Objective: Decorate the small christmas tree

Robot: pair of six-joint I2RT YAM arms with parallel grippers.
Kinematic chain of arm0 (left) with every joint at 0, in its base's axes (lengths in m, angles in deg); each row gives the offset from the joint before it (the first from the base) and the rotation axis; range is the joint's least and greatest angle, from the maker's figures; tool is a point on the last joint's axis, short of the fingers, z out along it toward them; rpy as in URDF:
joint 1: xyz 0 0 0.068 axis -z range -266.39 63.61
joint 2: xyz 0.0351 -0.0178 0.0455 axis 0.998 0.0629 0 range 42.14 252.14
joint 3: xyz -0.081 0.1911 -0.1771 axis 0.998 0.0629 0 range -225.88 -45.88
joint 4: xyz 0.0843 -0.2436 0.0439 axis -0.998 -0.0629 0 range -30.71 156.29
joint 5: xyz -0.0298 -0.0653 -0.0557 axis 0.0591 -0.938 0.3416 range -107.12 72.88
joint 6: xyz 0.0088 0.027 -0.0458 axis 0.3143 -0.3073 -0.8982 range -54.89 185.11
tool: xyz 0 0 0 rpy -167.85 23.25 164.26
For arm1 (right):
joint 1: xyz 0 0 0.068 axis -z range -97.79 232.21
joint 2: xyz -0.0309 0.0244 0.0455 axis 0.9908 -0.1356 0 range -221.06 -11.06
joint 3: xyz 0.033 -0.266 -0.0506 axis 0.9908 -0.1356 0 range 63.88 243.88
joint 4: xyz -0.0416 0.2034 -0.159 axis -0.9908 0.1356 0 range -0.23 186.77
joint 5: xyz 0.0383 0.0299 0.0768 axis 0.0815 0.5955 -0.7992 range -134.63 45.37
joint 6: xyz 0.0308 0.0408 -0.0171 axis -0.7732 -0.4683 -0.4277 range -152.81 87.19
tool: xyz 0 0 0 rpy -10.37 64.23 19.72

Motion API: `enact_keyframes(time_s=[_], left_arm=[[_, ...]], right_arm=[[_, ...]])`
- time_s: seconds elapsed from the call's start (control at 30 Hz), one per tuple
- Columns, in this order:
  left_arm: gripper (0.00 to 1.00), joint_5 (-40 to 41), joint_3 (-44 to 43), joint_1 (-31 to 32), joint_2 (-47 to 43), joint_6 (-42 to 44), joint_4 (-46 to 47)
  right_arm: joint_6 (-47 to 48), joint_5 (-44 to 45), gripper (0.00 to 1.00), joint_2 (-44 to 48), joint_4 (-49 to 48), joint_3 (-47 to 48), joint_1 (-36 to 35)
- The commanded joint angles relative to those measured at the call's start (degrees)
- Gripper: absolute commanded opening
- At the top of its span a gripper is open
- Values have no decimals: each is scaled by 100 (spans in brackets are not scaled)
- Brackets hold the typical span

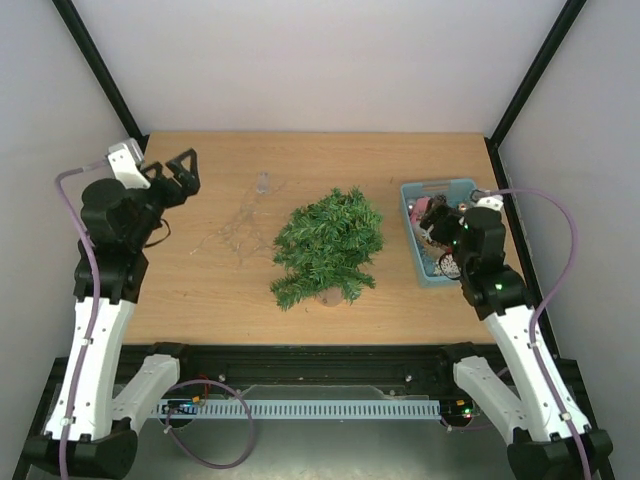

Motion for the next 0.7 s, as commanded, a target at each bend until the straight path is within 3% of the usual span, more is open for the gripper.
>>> enact_keyframes(time_s=[0.0,0.17,0.4,0.53,0.67], left_arm=[[99,-2112,573,-92,-260,-978,-581],[98,-2704,1309,100,-801,-1739,-1005],[83,-2686,2190,161,-2030,-1987,-2431],[71,-2899,2934,168,-2712,-2265,-2771],[69,-3060,3503,170,-3216,-2503,-2870]], right_arm=[[-312,-1333,92,-311,1596,342,-26],[-1144,-2636,82,398,2054,-464,-84],[-2081,-3990,72,1436,2099,-1772,-190],[-2405,-4241,69,1409,1692,-2209,-454],[-2296,-4093,69,771,1328,-2308,-786]])
